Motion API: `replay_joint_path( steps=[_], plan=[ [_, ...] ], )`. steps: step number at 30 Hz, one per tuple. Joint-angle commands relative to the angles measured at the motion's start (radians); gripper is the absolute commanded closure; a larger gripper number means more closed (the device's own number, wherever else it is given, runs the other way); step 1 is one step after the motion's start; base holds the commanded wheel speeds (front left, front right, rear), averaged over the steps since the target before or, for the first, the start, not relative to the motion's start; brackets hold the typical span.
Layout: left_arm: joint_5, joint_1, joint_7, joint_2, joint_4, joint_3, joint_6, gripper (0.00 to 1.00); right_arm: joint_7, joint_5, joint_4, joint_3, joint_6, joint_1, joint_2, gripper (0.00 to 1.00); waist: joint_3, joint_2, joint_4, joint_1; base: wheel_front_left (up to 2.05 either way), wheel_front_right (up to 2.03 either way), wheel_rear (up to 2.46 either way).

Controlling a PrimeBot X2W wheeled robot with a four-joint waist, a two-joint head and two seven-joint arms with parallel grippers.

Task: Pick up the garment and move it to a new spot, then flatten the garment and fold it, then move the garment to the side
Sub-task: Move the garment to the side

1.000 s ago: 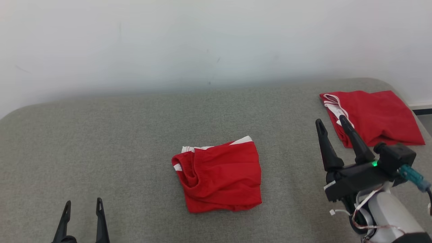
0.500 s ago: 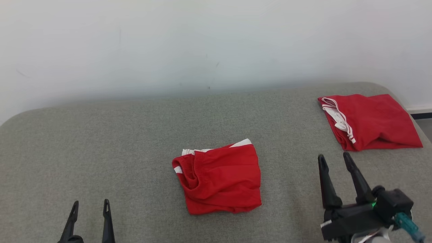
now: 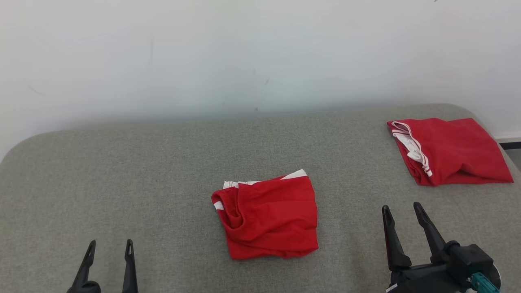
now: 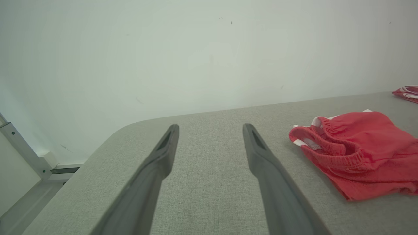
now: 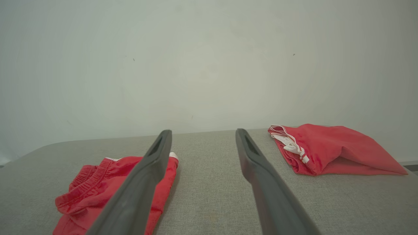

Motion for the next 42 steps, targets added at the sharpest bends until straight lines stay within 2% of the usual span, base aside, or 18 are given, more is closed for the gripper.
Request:
replay_joint_path(
  steps=[1, 16, 42],
  plan=[
    [-0.008, 0.016, 0.002, 0.005, -0.005, 0.004, 0.003, 0.00, 0.004, -0.008, -0.008, -0.004, 0.000, 0.012, 0.004, 0.00, 0.000, 0.0000, 0.002, 0.0000, 0.00, 0.00, 0.00],
    [-0.023, 0.036, 0.023, 0.024, -0.028, 0.007, 0.017, 0.00, 0.058, -0.026, -0.033, -0.009, 0.000, 0.029, 0.016, 0.00, -0.005, 0.0000, 0.012, 0.0000, 0.00, 0.00, 0.00],
    [-0.036, 0.031, 0.031, 0.038, -0.041, -0.006, 0.026, 0.00, 0.082, -0.025, -0.024, -0.012, 0.000, 0.030, 0.024, 0.00, -0.007, 0.0000, 0.019, 0.0000, 0.00, 0.00, 0.00]
  ],
)
